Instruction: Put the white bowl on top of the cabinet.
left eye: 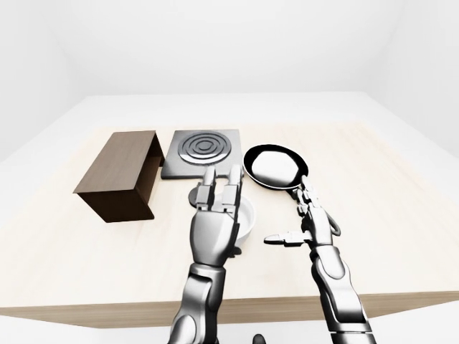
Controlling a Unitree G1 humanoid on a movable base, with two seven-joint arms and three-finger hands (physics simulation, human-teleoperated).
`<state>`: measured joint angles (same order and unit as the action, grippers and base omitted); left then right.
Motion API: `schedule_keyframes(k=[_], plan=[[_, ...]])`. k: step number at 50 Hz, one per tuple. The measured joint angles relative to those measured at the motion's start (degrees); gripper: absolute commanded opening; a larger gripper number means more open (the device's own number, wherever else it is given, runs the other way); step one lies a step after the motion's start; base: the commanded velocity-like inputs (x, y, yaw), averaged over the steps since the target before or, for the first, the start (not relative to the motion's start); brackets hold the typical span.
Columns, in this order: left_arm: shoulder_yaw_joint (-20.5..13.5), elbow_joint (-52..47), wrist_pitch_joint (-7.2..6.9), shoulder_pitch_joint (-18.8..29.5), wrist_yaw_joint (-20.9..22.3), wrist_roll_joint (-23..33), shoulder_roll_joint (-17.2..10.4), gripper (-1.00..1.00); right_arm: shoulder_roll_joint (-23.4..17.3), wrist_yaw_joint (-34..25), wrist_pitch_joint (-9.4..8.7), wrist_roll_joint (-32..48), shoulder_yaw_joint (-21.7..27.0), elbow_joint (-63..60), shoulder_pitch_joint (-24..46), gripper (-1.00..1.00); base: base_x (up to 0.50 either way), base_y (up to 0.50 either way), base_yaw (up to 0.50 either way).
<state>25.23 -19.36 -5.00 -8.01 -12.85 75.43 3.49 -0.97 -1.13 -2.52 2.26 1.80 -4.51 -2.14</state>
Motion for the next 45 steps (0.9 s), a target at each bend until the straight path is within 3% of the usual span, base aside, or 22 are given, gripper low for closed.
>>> schedule_keyframes(k=[18,28,45], plan=[[-1.12,8.94,0.0,1.08,-0.08,0.95,0.3,1.0,0.04,-0.09,0.21,0.1,-0.11,0.06,-0.11,1.0,0.0,0.0,0.0],[-3.86,17.87,0.0,4.34,0.46,0.45,0.73,1.0,0.07,-0.22,0.28,0.28,-0.35,0.21,-0.13,1.0,0.0,0.0,0.0],[-5.97,24.07,0.0,6.48,0.21,0.06,1.21,1.0,0.14,-0.37,0.33,0.46,-0.57,-0.07,-0.44,1.0,0.0,0.0,0.0]])
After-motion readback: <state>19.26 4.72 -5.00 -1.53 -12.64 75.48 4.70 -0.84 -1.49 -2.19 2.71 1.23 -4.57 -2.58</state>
